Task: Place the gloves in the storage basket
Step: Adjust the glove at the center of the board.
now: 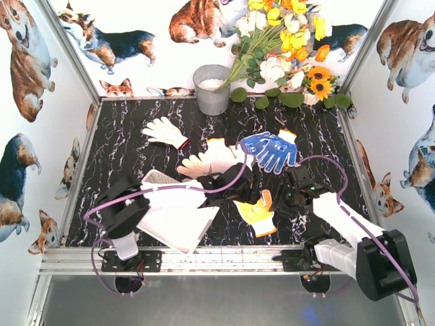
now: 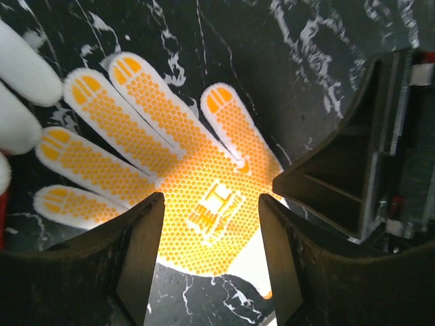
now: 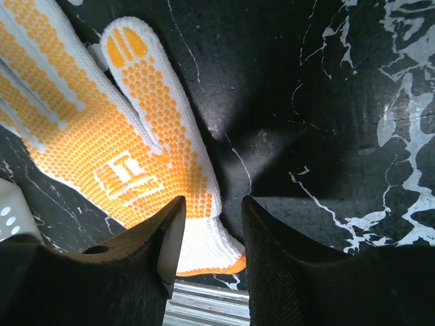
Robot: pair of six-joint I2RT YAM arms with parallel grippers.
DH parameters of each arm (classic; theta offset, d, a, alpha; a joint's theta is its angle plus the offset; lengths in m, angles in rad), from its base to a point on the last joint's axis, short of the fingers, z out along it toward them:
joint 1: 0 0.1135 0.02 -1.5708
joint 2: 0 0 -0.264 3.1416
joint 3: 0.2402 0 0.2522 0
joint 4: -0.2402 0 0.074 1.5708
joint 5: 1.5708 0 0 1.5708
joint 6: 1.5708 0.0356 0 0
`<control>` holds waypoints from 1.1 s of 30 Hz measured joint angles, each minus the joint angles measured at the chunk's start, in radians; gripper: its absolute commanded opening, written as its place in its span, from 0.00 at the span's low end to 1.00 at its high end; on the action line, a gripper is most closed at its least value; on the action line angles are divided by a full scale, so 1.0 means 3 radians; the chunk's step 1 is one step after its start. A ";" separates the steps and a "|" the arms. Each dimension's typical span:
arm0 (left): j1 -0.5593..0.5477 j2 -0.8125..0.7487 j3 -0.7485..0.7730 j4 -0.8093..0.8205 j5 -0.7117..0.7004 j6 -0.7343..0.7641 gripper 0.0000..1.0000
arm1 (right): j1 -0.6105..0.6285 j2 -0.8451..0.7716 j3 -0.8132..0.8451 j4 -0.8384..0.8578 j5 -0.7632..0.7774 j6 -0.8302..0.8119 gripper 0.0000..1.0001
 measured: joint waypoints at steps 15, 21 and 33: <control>0.0103 0.0520 0.0117 -0.0089 0.0254 -0.0094 0.35 | -0.0003 0.0303 -0.0070 0.0220 -0.0393 -0.0004 0.23; 0.0144 0.0495 0.0085 -0.0154 0.0160 -0.0036 0.35 | 0.0034 0.0196 -0.0235 0.0333 -0.0673 0.0135 0.22; 0.0146 0.0156 -0.0327 -0.0173 0.0043 -0.0034 0.35 | 0.0348 0.0181 -0.0273 0.0327 -0.0762 0.0225 0.22</control>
